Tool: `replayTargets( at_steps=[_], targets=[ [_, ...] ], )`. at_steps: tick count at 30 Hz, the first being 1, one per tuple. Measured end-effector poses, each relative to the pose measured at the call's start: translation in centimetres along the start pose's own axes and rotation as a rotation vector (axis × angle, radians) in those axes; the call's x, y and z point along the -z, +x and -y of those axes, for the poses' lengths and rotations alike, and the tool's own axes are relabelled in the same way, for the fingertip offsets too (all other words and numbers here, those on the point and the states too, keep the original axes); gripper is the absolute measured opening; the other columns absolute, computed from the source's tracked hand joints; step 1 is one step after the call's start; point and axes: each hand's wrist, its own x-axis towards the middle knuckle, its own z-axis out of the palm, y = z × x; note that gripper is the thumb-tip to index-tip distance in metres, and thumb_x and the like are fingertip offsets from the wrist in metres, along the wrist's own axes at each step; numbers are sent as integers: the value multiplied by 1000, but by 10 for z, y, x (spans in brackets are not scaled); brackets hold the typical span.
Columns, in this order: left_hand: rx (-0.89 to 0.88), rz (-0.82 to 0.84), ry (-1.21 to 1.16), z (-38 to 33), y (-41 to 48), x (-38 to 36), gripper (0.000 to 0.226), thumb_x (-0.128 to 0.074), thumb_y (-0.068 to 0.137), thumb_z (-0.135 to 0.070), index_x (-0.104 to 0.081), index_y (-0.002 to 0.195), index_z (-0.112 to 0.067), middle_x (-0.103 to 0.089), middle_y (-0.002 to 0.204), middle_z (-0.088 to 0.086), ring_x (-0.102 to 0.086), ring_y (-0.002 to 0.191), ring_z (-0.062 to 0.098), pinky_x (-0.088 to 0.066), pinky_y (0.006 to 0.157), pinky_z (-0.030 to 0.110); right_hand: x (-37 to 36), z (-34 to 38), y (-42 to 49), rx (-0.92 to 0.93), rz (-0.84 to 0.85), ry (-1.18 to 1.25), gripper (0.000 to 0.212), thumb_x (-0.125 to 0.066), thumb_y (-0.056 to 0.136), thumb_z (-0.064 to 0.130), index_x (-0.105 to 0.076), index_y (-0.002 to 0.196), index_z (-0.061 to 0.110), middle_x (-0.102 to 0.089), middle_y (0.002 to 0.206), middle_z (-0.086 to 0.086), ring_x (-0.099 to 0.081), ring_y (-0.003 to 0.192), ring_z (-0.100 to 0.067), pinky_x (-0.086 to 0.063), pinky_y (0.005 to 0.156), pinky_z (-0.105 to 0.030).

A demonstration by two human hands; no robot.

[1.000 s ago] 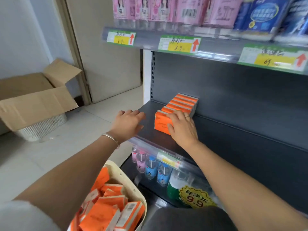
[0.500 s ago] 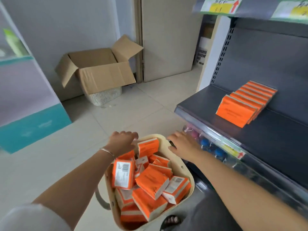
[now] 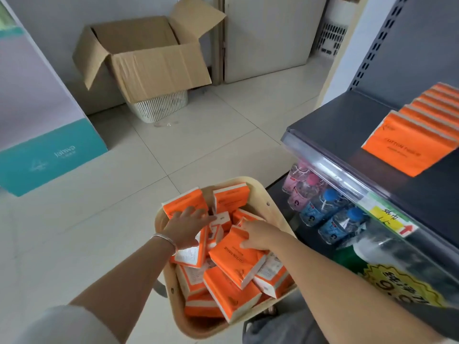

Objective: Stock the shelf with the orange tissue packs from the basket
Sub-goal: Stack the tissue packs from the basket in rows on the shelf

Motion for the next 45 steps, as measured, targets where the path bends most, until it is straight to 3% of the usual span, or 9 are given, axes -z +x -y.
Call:
replayTargets(
  at_steps=[9, 15, 22, 26, 29, 32, 36, 40, 45],
  targets=[
    [204, 11, -202, -22, 8, -15, 44, -55, 85, -48, -48, 126, -31, -39, 134, 1, -32, 130, 29, -22, 104, 68, -18, 11, 13, -133, 140, 227, 105, -76, 76, 34, -4, 152, 23, -33, 151, -6, -38, 135, -28, -36, 109, -44],
    [260, -47, -343, -18, 7, -15, 45, -53, 88, -42, -41, 130, -31, -41, 131, -1, -33, 128, 27, -19, 103, 71, 15, -4, 9, -243, 144, 625, 76, -73, 80, 17, -33, 144, 26, -45, 141, -6, -48, 124, -29, -43, 100, -41],
    [376, -74, -398, -27, 11, -11, 39, -54, 85, -46, -49, 121, -32, -34, 134, 1, -27, 130, 28, -23, 103, 68, 35, -33, -15, -307, -84, 1219, 42, -56, 79, -14, -49, 95, 24, -56, 85, -4, -51, 75, -14, -41, 56, -25],
    [212, -261, -515, -38, 17, 10, 62, -49, 83, -62, -37, 136, -30, -38, 142, -3, -23, 139, 22, -8, 111, 62, 39, -30, -20, -241, -130, 1332, 43, -58, 78, -15, -48, 89, 25, -57, 89, -2, -53, 81, -16, -45, 61, -29],
    [66, -268, -871, -44, 22, 31, 78, -62, 69, -59, -39, 135, -25, -50, 131, -1, -42, 127, 21, -28, 109, 48, 44, -25, -29, -156, -132, 1414, 44, -60, 80, -14, -50, 97, 26, -60, 101, -3, -59, 88, -16, -52, 69, -32],
    [69, -377, -990, -43, 25, 40, 57, -74, 75, -30, -49, 124, -16, -57, 115, 5, -56, 109, 26, -46, 90, 36, 45, -22, -32, -95, -223, 1231, 59, -66, 81, -4, -43, 126, 25, -56, 122, -6, -60, 93, -14, -50, 76, -33],
    [47, -440, -571, -39, 19, 34, 51, -70, 76, -25, -51, 123, -18, -52, 120, 4, -50, 113, 26, -46, 88, 38, 44, -20, -30, -13, -457, 255, 102, -78, 73, 28, -9, 147, 39, -21, 149, -4, -30, 134, -29, -34, 105, -51],
    [22, -405, -586, -50, 13, 30, 48, -69, 78, -28, -50, 123, -20, -52, 122, 0, -50, 114, 23, -42, 87, 35, 35, -7, -25, 107, -511, -179, 66, -66, 79, 45, -35, 136, 36, -43, 138, 3, -42, 126, -26, -34, 98, -46],
    [310, -409, -590, -33, 10, 20, 54, -66, 80, -38, -44, 128, -29, -48, 130, -3, -44, 121, 24, -36, 95, 41, 27, -9, -18, -49, -602, -243, 48, -66, 82, 45, -47, 120, 22, -60, 116, -2, -58, 108, -28, -42, 86, -42]
  ],
)
